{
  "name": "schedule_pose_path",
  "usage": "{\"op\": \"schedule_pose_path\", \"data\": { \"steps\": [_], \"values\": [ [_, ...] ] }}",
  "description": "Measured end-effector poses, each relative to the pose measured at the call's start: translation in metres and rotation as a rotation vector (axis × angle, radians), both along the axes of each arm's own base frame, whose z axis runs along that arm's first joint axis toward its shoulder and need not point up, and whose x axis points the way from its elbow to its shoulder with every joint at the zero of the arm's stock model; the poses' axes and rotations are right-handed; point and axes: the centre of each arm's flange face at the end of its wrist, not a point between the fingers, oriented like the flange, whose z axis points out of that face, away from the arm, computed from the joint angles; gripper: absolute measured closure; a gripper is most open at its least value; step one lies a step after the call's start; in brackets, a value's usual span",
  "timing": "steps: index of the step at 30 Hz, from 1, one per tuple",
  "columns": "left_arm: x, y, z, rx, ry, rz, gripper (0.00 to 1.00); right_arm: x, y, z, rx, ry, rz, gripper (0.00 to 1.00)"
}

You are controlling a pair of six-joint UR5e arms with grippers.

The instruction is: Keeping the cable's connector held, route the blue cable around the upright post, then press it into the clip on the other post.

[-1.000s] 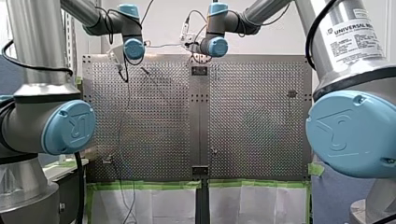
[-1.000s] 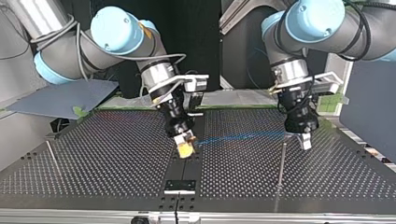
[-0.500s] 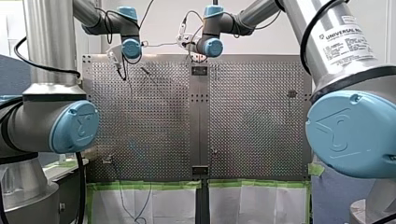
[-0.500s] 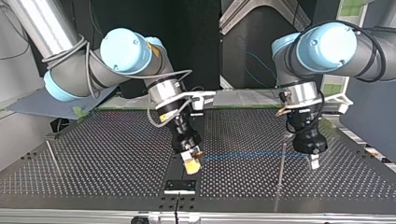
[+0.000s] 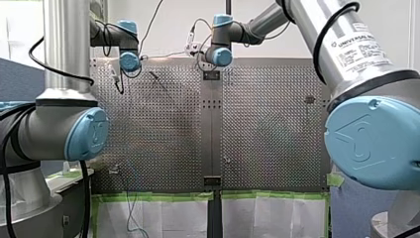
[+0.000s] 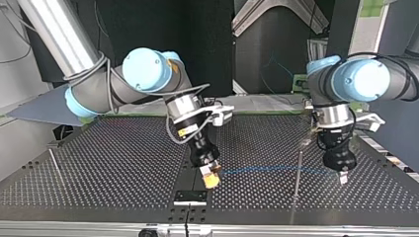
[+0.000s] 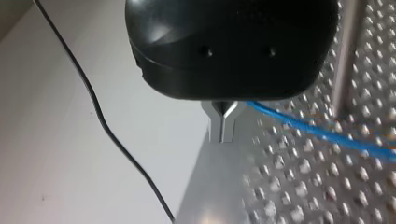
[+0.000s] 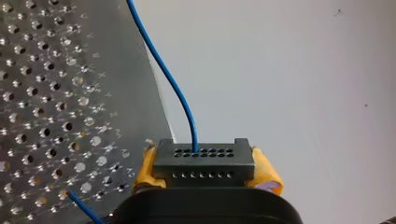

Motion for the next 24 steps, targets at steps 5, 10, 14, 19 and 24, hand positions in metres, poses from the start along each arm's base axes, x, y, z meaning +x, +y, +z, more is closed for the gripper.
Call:
{"op": "schedule_pose_path", "data": {
  "steps": [5, 10, 14, 19, 24],
  "values": [
    [0.010, 0.007, -0.004, 0.006, 0.003, -0.024, 1.00, 0.005, -0.007, -0.016, 0.010, 0.018, -0.004, 1.00],
    [0.019, 0.008, -0.011, -0.011, 0.000, -0.058, 1.00, 0.009, -0.012, -0.031, 0.020, 0.032, -0.007, 1.00],
    [0.025, 0.007, -0.019, -0.021, 0.006, -0.082, 1.00, 0.012, -0.016, -0.041, 0.026, 0.040, -0.008, 1.00],
    [0.032, 0.010, -0.024, -0.039, -0.006, -0.095, 1.00, 0.015, -0.019, -0.053, 0.033, 0.053, -0.009, 1.00],
    [0.040, 0.010, -0.036, -0.047, 0.009, -0.112, 1.00, 0.018, -0.021, -0.063, 0.038, 0.065, -0.012, 1.00]
  ]
}}
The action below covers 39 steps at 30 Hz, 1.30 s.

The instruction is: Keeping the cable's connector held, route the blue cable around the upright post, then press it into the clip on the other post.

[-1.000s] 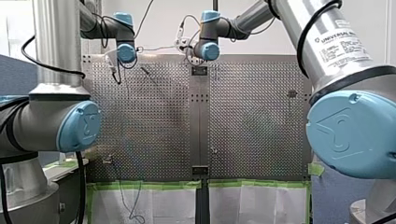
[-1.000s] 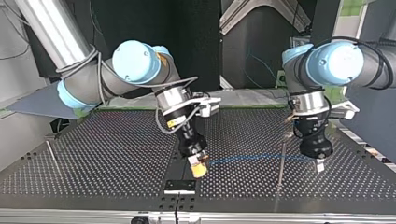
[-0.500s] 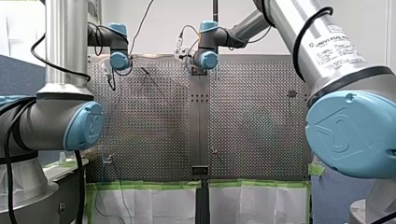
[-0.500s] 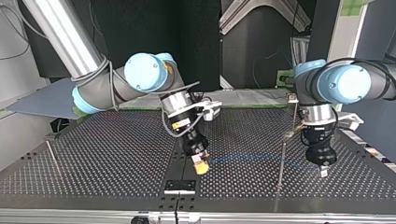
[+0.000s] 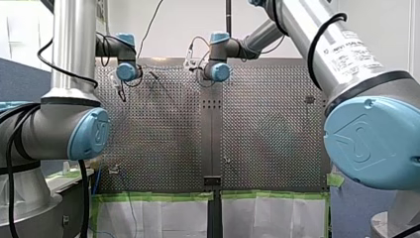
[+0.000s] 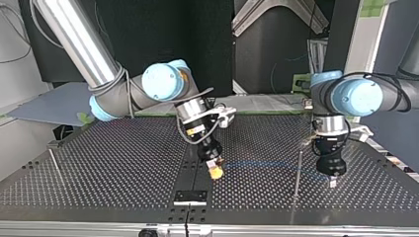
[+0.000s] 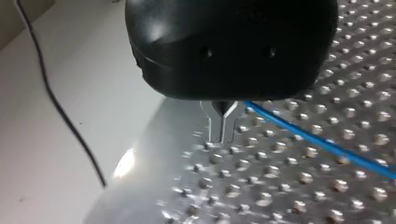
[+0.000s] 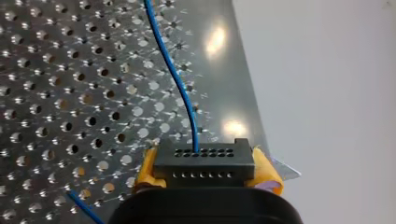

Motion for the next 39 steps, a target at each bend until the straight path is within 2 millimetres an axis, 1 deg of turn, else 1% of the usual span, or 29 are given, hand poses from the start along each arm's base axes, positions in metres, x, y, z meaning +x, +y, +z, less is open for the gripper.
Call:
{"op": "schedule_pose_path", "data": {
  "steps": [6, 8, 13, 19, 24, 26, 31, 33, 34, 35, 36, 37, 38, 39],
  "values": [
    [0.006, 0.001, -0.008, -0.001, 0.005, -0.010, 1.00, 0.005, -0.003, -0.019, 0.012, 0.021, -0.002, 1.00],
    [0.009, 0.000, -0.014, 0.000, 0.013, -0.017, 1.00, 0.007, -0.004, -0.027, 0.017, 0.031, -0.002, 1.00],
    [0.018, -0.009, -0.038, 0.000, 0.054, -0.039, 1.00, 0.012, -0.009, -0.052, 0.035, 0.060, -0.004, 1.00],
    [0.028, -0.015, -0.068, 0.000, 0.104, -0.057, 1.00, 0.016, -0.012, -0.075, 0.056, 0.083, -0.005, 1.00],
    [0.029, -0.019, -0.074, -0.003, 0.116, -0.053, 1.00, 0.019, -0.012, -0.089, 0.070, 0.101, -0.002, 1.00],
    [0.029, -0.019, -0.076, -0.004, 0.118, -0.051, 1.00, 0.020, -0.012, -0.098, 0.080, 0.115, -0.001, 1.00],
    [0.028, -0.022, -0.076, -0.011, 0.118, -0.050, 1.00, 0.022, -0.011, -0.133, 0.122, 0.162, -0.004, 1.00],
    [0.028, -0.023, -0.076, -0.019, 0.117, -0.050, 1.00, 0.022, -0.011, -0.143, 0.134, 0.174, -0.008, 1.00],
    [0.028, -0.023, -0.076, -0.024, 0.116, -0.051, 0.98, 0.021, -0.010, -0.149, 0.142, 0.181, -0.012, 1.00],
    [0.028, -0.024, -0.076, -0.027, 0.117, -0.052, 0.90, 0.020, -0.010, -0.153, 0.147, 0.186, -0.015, 1.00],
    [0.028, -0.024, -0.076, -0.029, 0.117, -0.053, 0.90, 0.019, -0.009, -0.157, 0.151, 0.190, -0.017, 1.00],
    [0.027, -0.025, -0.076, -0.031, 0.119, -0.053, 0.83, 0.018, -0.009, -0.161, 0.156, 0.194, -0.020, 1.00],
    [0.027, -0.025, -0.077, -0.033, 0.122, -0.052, 0.70, 0.017, -0.009, -0.163, 0.160, 0.198, -0.021, 1.00],
    [0.026, -0.026, -0.077, -0.034, 0.126, -0.050, 0.70, 0.016, -0.009, -0.166, 0.162, 0.201, -0.023, 1.00]
  ]
}}
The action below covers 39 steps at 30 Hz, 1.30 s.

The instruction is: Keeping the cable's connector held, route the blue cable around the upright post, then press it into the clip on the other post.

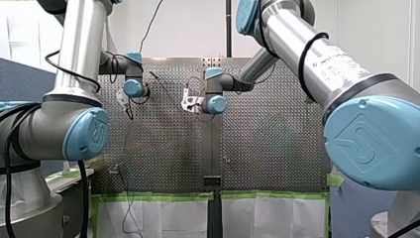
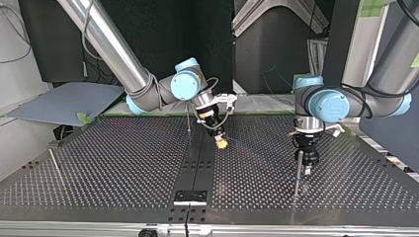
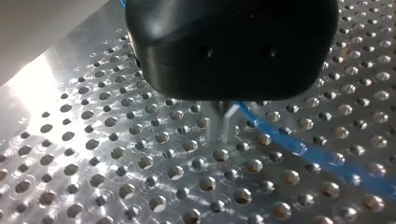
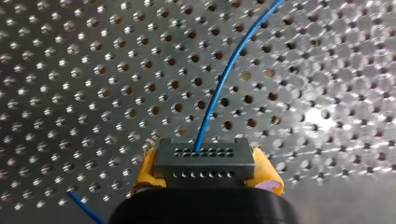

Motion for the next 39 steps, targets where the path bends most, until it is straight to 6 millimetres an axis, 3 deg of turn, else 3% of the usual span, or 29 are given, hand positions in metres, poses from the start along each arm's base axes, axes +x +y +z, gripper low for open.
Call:
{"op": "schedule_pose_path", "data": {
  "steps": [2, 6, 8, 9, 11, 12, 13, 18, 20, 39],
  "values": [
    [-0.001, -0.001, -0.001, -0.002, 0.009, 0.003, 0.58, -0.001, 0.000, -0.004, 0.003, 0.007, -0.002, 1.00],
    [-0.002, -0.006, -0.001, -0.013, 0.011, -0.015, 0.56, -0.003, 0.000, -0.013, 0.008, 0.022, -0.007, 1.00],
    [-0.002, -0.007, -0.001, -0.028, 0.007, -0.024, 0.47, -0.005, 0.001, -0.018, 0.011, 0.028, -0.011, 1.00],
    [-0.001, -0.007, -0.002, -0.035, 0.008, -0.026, 0.47, -0.006, 0.001, -0.020, 0.013, 0.030, -0.012, 1.00],
    [0.000, -0.007, -0.006, -0.045, 0.014, -0.028, 0.29, -0.007, 0.002, -0.027, 0.018, 0.035, -0.013, 1.00],
    [0.000, -0.007, -0.008, -0.047, 0.020, -0.030, 0.29, -0.008, 0.003, -0.030, 0.020, 0.039, -0.013, 1.00],
    [0.001, -0.007, -0.013, -0.049, 0.031, -0.032, 0.20, -0.008, 0.003, -0.034, 0.023, 0.043, -0.013, 1.00],
    [0.004, -0.010, -0.031, -0.052, 0.072, -0.044, 0.11, -0.006, 0.006, -0.053, 0.036, 0.069, -0.009, 1.00],
    [0.004, -0.011, -0.034, -0.053, 0.078, -0.045, 0.00, -0.007, 0.008, -0.063, 0.044, 0.081, -0.012, 1.00],
    [0.005, -0.010, -0.035, -0.072, 0.080, -0.037, 0.00, -0.019, 0.016, -0.187, 0.142, 0.215, -0.047, 1.00]
  ]
}}
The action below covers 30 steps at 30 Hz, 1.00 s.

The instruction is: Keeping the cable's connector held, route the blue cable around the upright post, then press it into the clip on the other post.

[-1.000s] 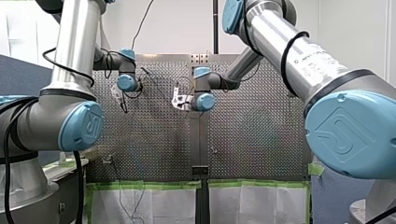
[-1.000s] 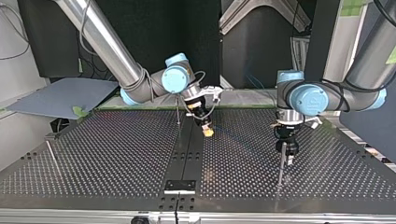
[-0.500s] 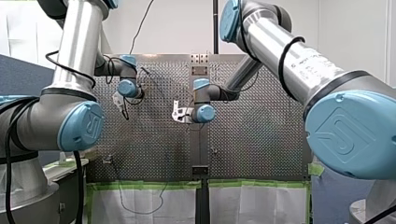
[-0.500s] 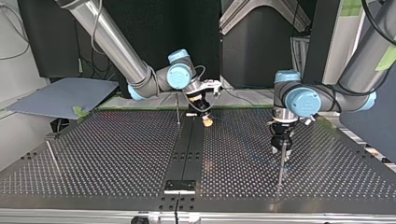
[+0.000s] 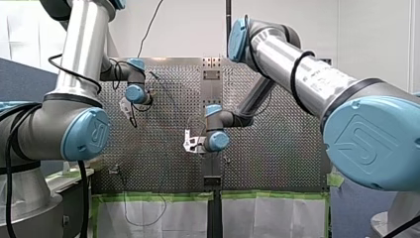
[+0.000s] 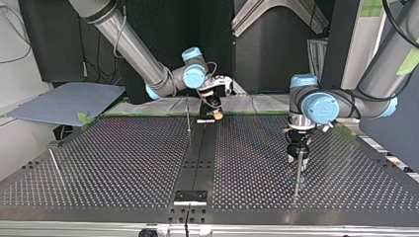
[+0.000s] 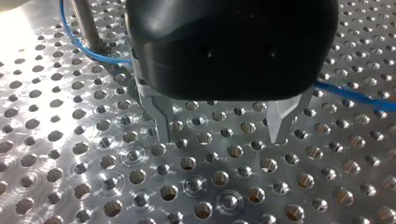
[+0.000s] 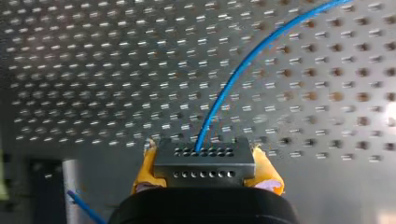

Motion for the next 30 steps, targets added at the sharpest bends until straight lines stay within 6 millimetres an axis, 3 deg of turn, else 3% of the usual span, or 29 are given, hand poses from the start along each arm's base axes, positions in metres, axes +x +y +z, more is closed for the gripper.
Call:
{"op": "schedule_pose_path", "data": {
  "steps": [10, 14, 30],
  "values": [
    [0.000, 0.000, 0.000, -0.005, -0.001, 0.003, 0.00, -0.007, 0.006, -0.057, 0.041, 0.046, -0.006, 1.00],
    [0.000, 0.000, 0.000, -0.005, 0.000, 0.003, 0.00, -0.009, 0.008, -0.069, 0.050, 0.054, -0.010, 1.00],
    [0.000, 0.000, 0.000, -0.015, -0.001, 0.001, 0.00, -0.042, 0.012, -0.140, 0.083, 0.064, -0.080, 1.00]
  ]
}}
